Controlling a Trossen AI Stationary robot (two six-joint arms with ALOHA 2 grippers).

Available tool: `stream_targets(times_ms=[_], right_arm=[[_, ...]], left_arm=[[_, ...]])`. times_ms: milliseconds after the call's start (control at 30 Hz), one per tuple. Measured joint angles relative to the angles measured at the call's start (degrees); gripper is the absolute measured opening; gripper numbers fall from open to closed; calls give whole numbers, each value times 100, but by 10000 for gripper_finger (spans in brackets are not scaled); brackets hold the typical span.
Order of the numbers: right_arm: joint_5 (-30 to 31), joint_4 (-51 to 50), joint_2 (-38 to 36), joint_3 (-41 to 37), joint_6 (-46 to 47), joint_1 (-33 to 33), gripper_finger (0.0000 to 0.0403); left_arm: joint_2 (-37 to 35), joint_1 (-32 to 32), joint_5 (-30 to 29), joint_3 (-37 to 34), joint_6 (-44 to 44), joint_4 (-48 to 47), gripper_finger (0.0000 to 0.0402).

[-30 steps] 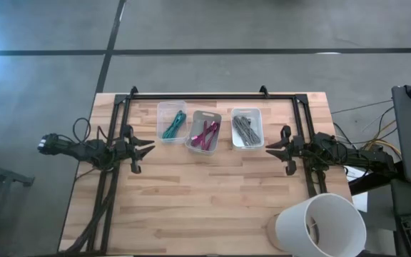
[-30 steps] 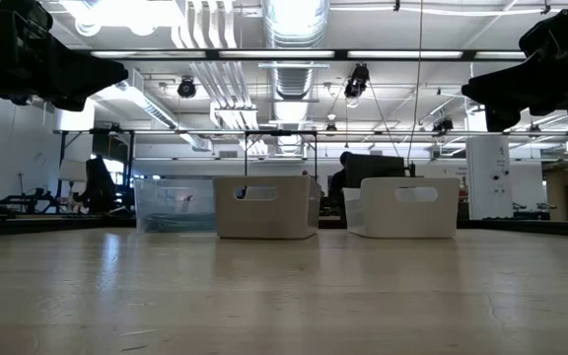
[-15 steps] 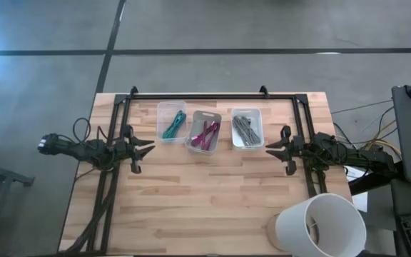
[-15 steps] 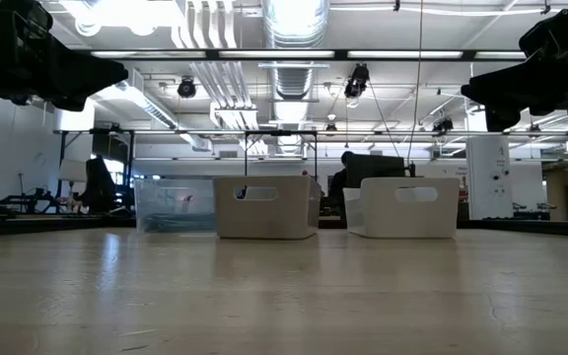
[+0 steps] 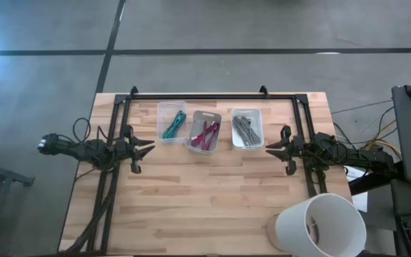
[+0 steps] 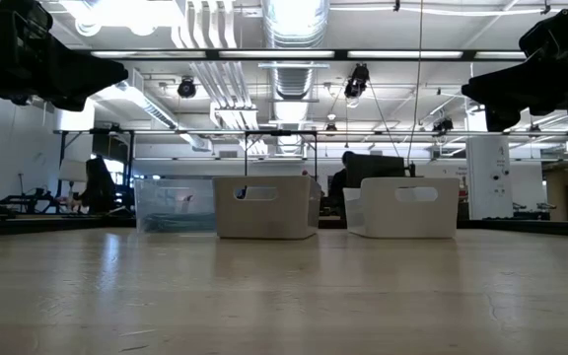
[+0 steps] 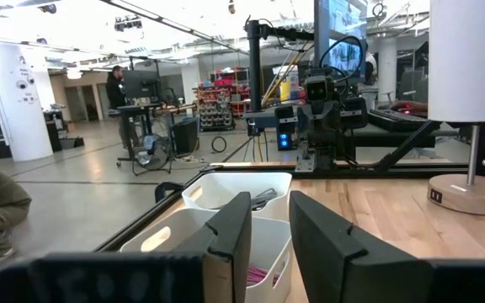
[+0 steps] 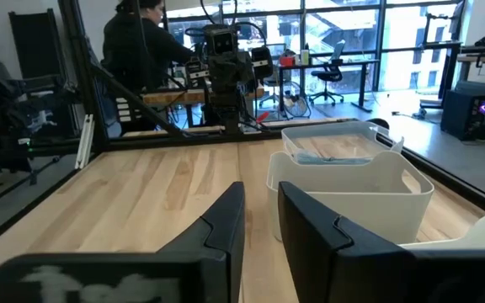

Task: Pick & Place USB Port
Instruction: Return to Home Position

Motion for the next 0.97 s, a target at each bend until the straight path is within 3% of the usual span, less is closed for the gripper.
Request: stream_targets(times_ms=[567, 967], right_arm=[[1, 0, 0, 0, 11, 1, 89], [0, 0, 0, 0, 0, 2, 69]], left_arm=[[0, 0, 0, 0, -1, 0, 90], [0, 0, 0, 0, 0, 0, 90]])
